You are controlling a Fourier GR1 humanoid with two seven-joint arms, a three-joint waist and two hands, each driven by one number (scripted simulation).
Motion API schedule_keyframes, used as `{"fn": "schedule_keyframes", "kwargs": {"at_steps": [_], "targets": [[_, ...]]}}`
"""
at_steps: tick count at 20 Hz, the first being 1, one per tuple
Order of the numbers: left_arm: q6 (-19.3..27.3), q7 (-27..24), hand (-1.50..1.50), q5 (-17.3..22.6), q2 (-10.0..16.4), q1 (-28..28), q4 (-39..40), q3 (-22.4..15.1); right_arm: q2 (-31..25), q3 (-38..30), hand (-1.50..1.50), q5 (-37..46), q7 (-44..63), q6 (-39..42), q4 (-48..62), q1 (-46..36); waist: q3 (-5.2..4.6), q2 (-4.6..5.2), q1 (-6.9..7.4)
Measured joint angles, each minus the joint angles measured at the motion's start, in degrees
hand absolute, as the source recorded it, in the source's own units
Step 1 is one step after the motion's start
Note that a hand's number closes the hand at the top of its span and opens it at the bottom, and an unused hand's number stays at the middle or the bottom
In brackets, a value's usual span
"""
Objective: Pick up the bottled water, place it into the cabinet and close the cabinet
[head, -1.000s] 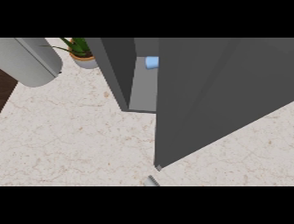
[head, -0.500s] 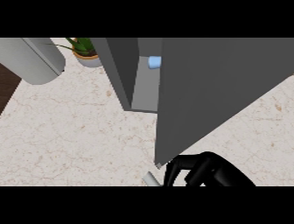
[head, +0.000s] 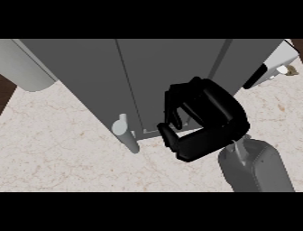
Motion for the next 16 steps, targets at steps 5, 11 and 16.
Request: {"fn": "schedule_keyframes", "kwargs": {"at_steps": [5,11,16], "targets": [[-3.18,0.98,-1.5,3.09,-1.13,2.4,-0.14,3.92,-0.9,-4.38,1.5,-2.39,-1.17,4.69,10.91,-8.5,0.19,-0.31,-0.88],[-7.31,2.35,-1.5,4.77,-2.53,4.74,0.01,7.47,-1.11,-5.19,1.5,-2.94,-2.98,9.85,16.87,-11.63,0.87,-1.35,-1.87],[-8.76,3.9,-1.5,6.43,-2.63,4.71,0.16,9.03,-1.41,-5.23,1.5,-3.99,-4.38,11.4,19.46,-12.96,1.46,-1.75,-2.01]]}}
